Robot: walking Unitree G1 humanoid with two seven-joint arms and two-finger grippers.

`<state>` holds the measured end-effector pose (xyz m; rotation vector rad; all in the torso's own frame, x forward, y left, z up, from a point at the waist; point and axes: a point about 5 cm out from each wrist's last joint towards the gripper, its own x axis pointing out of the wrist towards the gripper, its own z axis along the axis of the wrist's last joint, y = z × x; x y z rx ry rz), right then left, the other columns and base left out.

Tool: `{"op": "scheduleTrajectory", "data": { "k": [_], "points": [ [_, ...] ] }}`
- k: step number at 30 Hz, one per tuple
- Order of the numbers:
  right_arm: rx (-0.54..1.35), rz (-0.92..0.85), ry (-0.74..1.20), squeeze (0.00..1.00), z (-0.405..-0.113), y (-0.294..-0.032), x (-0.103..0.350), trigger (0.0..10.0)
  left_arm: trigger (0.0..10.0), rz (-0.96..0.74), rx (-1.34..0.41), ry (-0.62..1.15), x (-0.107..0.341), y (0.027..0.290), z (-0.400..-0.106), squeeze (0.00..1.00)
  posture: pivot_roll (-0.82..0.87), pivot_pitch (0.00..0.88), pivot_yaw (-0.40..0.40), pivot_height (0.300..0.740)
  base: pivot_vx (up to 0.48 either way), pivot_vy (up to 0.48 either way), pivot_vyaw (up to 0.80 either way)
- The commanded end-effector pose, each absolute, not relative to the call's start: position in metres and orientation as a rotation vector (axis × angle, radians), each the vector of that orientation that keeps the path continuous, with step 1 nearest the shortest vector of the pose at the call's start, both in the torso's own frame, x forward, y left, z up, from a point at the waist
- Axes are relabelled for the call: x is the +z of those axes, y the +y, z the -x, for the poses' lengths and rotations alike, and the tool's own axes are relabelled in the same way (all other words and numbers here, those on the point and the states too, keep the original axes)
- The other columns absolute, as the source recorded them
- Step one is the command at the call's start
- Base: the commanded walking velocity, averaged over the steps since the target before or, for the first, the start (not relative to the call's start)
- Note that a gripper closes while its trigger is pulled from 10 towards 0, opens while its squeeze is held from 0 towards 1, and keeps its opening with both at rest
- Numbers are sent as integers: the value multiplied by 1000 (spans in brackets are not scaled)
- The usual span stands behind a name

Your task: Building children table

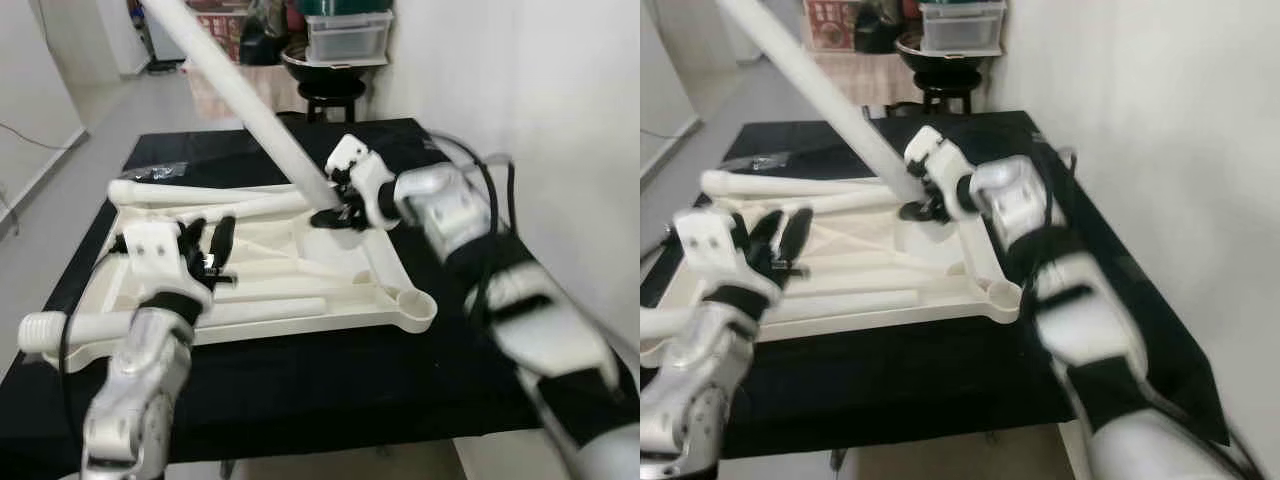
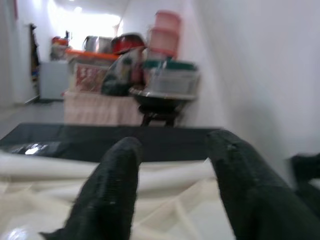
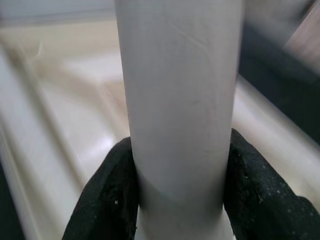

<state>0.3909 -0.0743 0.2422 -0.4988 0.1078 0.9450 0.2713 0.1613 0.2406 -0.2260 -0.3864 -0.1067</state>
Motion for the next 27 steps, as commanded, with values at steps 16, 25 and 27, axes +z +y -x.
{"op": "scheduleTrajectory", "data": {
  "k": [16,25,27],
  "points": [
    [1001,473,-158,0,-352,-28,223,10000,10000,249,-314,-424,270,151,-280,1000,-80,0,56,740,0,0,0],
    [830,345,-80,0,-368,-37,226,10000,10000,179,-431,-403,267,140,-274,1000,-77,0,59,740,0,0,0],
    [793,300,-61,0,-373,-41,228,10000,10000,158,-442,-401,266,139,-273,1000,-79,0,60,740,0,0,0]
  ]
}}
